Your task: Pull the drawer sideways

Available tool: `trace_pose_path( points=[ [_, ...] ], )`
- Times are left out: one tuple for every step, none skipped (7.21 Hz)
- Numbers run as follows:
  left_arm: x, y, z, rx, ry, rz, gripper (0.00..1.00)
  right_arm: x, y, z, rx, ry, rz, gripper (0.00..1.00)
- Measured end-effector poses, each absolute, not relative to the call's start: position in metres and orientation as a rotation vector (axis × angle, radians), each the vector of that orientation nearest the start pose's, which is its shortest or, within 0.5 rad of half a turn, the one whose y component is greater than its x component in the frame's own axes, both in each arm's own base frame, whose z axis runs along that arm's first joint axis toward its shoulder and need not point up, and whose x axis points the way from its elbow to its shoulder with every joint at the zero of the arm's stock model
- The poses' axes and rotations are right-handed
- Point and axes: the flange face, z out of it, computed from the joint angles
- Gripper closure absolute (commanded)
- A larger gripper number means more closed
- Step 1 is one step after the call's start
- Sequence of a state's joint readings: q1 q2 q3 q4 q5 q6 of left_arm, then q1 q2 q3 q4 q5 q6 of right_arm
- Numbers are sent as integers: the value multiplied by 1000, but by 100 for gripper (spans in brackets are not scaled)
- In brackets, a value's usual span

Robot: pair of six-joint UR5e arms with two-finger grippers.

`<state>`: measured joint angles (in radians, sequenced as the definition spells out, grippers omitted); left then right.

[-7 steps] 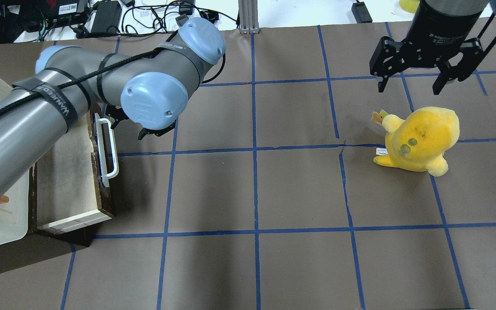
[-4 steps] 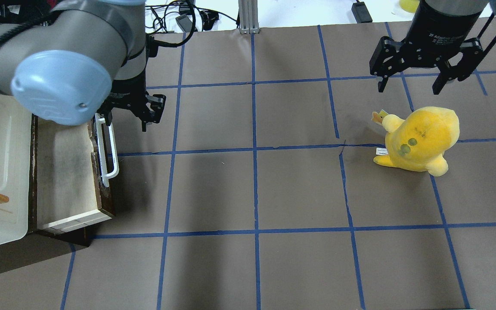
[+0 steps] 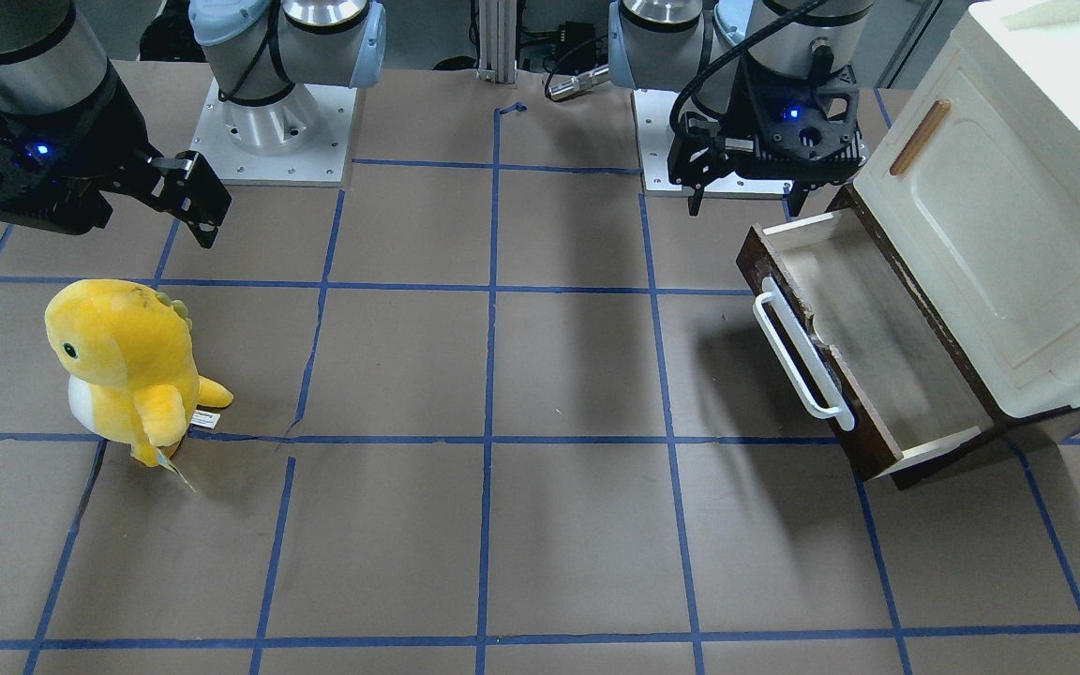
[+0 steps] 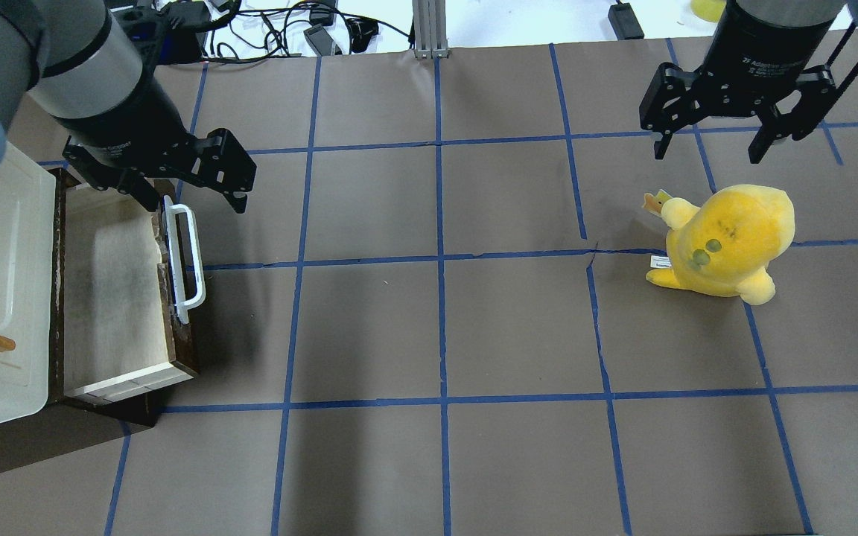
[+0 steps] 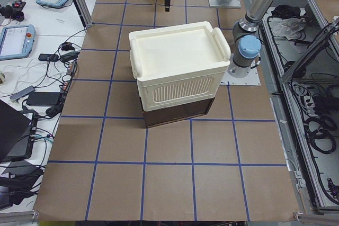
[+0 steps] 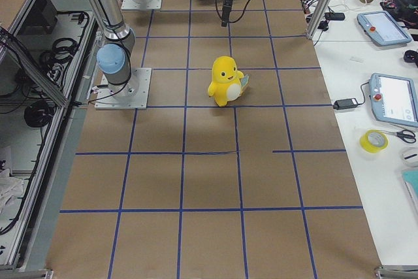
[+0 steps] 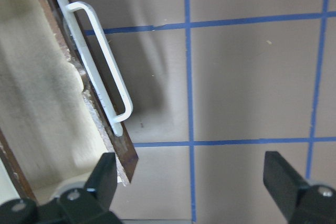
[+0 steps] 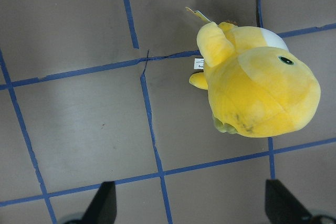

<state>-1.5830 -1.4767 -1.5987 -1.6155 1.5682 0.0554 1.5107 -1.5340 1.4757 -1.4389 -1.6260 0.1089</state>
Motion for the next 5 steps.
trace_pose_path(
  points=[
    [-135,-452,523,177,3152,-57,0,98,-506,504,266,3185,116,0],
    [-133,-453,533,253,3145,-84,0,98,-506,504,266,3185,116,0],
    [-131,-456,541,286,3133,-106,0,98,-506,504,267,3185,116,0],
    [-128,-462,544,294,3122,-132,0,97,-506,504,267,3185,116,0],
    [-127,-468,543,295,3109,-177,0,98,-506,504,267,3185,116,0]
  ],
)
